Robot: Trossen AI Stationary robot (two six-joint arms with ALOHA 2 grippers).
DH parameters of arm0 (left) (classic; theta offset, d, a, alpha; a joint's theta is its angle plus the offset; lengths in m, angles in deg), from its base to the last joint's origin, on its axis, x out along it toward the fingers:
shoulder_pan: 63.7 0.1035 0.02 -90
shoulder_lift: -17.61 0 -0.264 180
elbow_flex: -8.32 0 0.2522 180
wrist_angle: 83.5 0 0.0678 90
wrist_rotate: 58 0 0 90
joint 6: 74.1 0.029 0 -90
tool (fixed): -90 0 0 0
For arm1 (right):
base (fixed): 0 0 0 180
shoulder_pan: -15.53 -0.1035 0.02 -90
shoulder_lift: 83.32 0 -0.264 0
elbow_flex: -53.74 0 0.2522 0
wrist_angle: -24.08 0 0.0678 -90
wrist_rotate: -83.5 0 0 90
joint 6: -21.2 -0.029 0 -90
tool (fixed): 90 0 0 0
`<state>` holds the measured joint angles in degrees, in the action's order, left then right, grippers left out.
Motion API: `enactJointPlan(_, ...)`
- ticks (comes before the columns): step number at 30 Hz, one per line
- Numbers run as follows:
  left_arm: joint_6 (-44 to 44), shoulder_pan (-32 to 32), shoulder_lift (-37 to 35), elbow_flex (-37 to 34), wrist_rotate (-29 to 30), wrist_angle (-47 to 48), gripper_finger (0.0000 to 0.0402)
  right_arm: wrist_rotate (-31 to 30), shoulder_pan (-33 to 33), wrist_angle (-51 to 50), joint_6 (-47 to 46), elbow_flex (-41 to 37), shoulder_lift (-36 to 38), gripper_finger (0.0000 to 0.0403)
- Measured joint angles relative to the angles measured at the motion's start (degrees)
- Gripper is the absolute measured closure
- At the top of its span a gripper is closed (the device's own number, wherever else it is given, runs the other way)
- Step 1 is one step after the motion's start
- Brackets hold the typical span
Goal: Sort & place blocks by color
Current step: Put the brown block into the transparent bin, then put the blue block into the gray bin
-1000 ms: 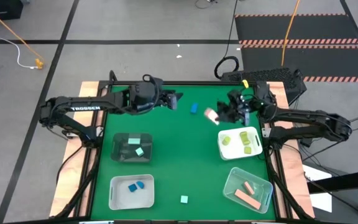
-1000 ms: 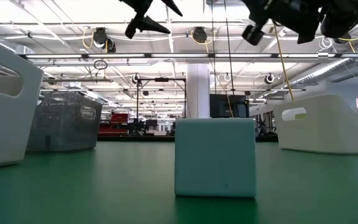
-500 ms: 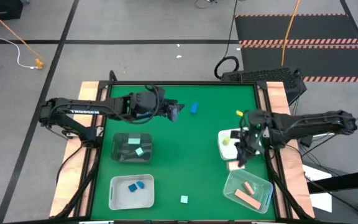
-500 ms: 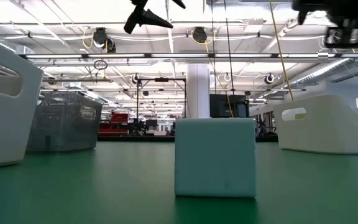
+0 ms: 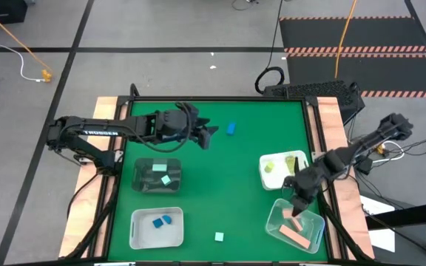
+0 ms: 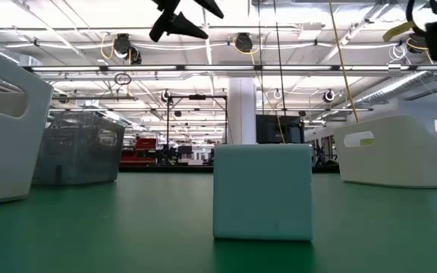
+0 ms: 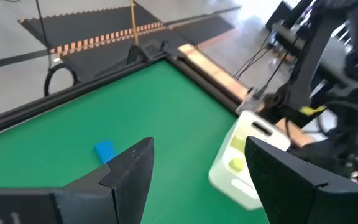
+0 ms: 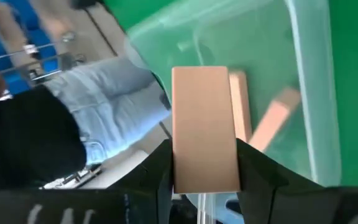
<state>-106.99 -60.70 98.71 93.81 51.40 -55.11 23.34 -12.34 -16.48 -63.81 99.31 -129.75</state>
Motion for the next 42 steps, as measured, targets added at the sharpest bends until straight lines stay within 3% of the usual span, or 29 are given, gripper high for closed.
enactJointPlan(5,0.5,0.0,0.0,0.0,0.0,4.5,0.0151,-0.2,-4.0,1.8,-6.3,0.0,-4.0,0.0288)
enactJointPlan(12,1.2,0.0,0.0,0.0,0.0,8.3,0.0151,-0.1,-6.2,6.2,-10.4,0.0,-8.7,0.0249)
enactJointPlan(23,0.3,-1.4,0.0,0.0,0.0,9.7,0.0151,0.0,-6.2,27.7,-6.7,0.0,-7.9,0.0223)
enactJointPlan(31,-2.0,-1.7,0.0,0.0,0.0,9.4,0.0151,0.0,0.2,41.0,9.8,0.0,-7.4,0.0237)
enactJointPlan(40,-2.0,-1.7,0.0,0.0,0.1,4.7,0.0151,0.1,20.6,40.7,42.4,0.0,-7.5,0.0238)
enactJointPlan(42,-1.9,-1.6,0.0,0.0,0.2,2.8,0.0151,-3.2,25.7,40.8,50.7,0.0,-7.4,0.0238)
